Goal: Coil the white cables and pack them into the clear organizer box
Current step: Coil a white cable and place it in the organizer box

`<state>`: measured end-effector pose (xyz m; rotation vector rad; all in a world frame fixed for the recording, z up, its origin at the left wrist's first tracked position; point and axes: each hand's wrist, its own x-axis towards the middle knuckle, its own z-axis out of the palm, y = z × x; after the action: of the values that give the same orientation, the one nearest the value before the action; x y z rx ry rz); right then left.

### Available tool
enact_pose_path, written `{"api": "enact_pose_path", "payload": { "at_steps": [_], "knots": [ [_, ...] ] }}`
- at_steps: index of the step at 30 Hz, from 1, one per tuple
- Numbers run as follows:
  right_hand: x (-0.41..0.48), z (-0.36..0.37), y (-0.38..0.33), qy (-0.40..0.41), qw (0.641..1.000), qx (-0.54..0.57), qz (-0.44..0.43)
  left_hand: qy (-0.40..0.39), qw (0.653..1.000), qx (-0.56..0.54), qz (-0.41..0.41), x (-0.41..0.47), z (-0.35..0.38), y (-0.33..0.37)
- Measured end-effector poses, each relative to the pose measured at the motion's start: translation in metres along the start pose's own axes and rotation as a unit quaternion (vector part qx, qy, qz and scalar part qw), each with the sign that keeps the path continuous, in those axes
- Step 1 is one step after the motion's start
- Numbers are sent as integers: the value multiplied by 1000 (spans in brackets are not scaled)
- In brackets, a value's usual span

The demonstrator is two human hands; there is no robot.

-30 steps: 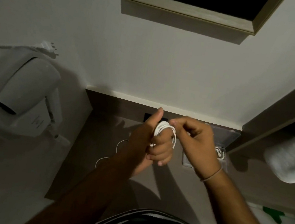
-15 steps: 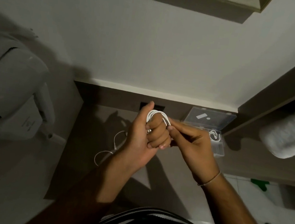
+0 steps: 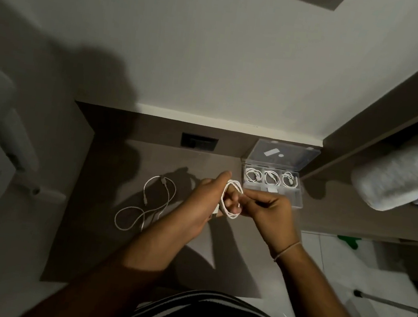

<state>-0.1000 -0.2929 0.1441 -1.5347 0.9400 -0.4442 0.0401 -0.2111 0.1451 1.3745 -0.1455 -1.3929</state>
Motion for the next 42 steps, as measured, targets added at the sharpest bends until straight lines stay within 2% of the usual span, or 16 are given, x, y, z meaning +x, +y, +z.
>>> {"api": "enact_pose_path", "payload": {
  "at_steps": [4, 7, 10, 13, 18, 24, 28, 32, 34, 36, 39, 42],
  "knots": [
    [34, -32, 19, 58, 992, -106, -29, 63, 996, 55, 31, 28, 13, -11],
    [58, -60, 41, 91, 975, -198, -42, 60, 988, 122, 70, 56, 30, -24],
    [80, -83, 61, 118, 963, -240, -23, 46, 968, 225, 102, 90, 49, -40],
    [110, -103, 84, 109, 958, -265, 0, 51, 949, 303, 66, 132, 69, -53],
    [146, -108, 121, 73, 959, -269, 50, 68, 948, 311, -16, 191, 78, -68],
    [161, -100, 153, 60, 969, -221, 97, 69, 912, 403, 26, 218, 76, -71],
    [166, -99, 165, 62, 973, -195, 105, 79, 920, 383, 6, 220, 67, -82],
    [163, -97, 177, 53, 973, -191, 120, 131, 908, 395, 54, 219, 65, -84],
    [157, -97, 183, 51, 967, -227, 102, 136, 911, 383, 73, 218, 63, -82],
    [153, -96, 186, 58, 959, -276, 22, 129, 908, 390, 78, 218, 61, -85],
    [151, -92, 188, 46, 921, -379, -80, 124, 913, 381, 82, 217, 59, -90],
    [154, -90, 191, 31, 922, -382, -59, 101, 901, 409, 103, 220, 54, -94]
  ]
}}
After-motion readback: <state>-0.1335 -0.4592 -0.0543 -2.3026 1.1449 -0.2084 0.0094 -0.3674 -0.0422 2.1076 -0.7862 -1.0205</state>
